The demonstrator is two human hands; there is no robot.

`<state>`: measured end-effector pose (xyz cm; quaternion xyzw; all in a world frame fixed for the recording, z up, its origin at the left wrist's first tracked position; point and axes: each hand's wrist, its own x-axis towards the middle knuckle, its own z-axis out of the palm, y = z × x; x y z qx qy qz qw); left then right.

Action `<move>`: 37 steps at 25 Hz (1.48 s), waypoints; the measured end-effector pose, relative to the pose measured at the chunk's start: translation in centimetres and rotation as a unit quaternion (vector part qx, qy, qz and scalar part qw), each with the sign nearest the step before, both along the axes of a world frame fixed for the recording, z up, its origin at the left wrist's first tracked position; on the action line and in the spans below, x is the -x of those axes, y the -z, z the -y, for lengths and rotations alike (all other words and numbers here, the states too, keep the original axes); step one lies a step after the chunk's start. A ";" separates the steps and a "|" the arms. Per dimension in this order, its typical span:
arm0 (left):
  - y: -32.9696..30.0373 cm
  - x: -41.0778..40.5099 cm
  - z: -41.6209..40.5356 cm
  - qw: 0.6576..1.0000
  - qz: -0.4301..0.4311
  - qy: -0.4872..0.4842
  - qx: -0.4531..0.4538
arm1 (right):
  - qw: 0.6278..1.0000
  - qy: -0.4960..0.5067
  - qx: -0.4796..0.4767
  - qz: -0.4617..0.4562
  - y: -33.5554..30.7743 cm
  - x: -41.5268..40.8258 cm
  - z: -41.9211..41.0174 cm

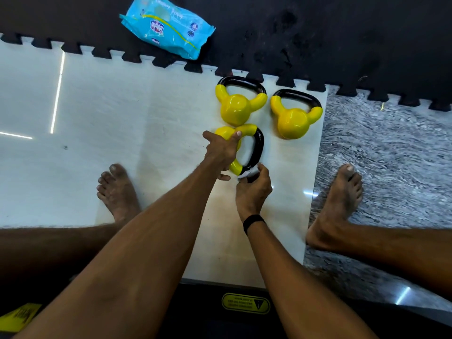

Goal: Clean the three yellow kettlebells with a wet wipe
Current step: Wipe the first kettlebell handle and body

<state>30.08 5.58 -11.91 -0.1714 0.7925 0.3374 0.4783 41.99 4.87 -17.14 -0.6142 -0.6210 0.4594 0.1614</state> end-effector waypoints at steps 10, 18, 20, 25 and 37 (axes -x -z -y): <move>1.0 0.8 0.6 0.999 0.003 0.038 -0.011 | 0.986 -0.130 -0.107 -0.003 -1.7 6.8 -8.7; 1.4 1.3 1.0 0.999 0.008 0.045 -0.019 | 0.990 -0.096 -0.090 0.048 -0.6 4.6 -8.1; 1.4 1.0 0.9 0.999 -0.004 0.046 -0.015 | 0.986 -0.117 -0.116 0.035 -1.1 5.2 -7.8; 0.8 0.4 0.6 0.999 -0.035 0.040 -0.007 | 0.994 -0.076 -0.064 0.054 0.1 3.4 -7.1; 1.3 -1.2 1.4 0.992 -0.110 0.018 0.057 | 0.995 -0.060 -0.021 0.076 -2.3 2.5 -0.9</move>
